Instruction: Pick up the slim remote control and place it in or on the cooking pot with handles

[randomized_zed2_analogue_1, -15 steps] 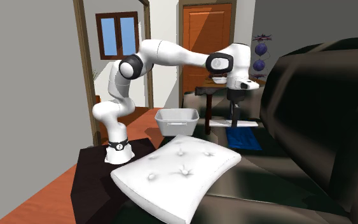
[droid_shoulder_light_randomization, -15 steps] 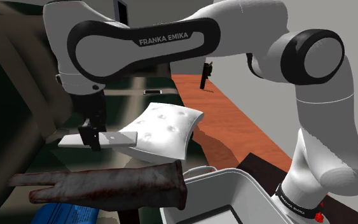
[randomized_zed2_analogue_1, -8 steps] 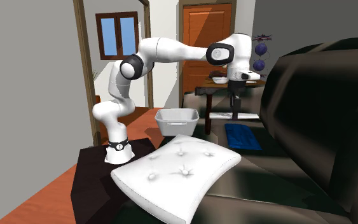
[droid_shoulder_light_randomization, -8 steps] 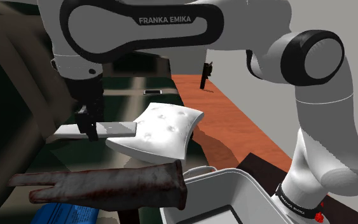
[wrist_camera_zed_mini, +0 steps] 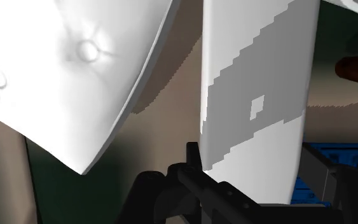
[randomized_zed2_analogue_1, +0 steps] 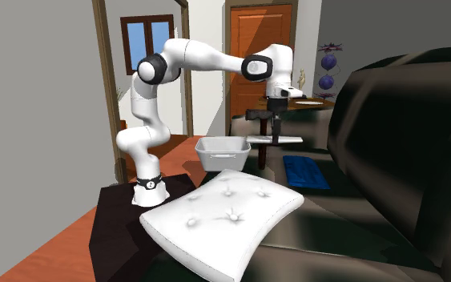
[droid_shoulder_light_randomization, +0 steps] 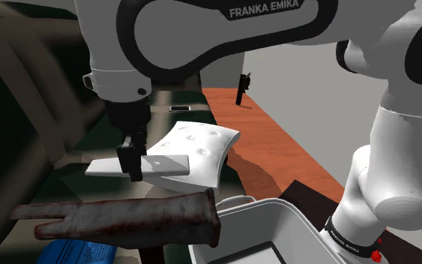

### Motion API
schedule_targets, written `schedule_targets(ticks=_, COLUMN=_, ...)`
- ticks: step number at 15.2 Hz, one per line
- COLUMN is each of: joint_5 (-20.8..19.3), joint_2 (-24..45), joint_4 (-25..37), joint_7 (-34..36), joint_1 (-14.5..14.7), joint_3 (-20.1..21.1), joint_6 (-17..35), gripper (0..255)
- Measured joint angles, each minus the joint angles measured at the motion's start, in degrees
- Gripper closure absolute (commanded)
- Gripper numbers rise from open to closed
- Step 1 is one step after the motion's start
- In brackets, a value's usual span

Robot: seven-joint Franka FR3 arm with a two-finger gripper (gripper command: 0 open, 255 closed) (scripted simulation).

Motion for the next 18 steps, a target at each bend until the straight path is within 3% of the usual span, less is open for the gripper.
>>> schedule_targets(ticks=9, joint_5=10.2, joint_2=-20.6, joint_4=-21.2, joint_7=-0.7, joint_1=1.0, joint_3=0.9, joint_6=3.1, gripper=255)
schedule_targets(ticks=18, joint_5=18.7, joint_2=-38.0, joint_4=-34.6, joint_7=1.8, joint_1=7.1, joint_3=1.7, joint_6=0.7, gripper=255)
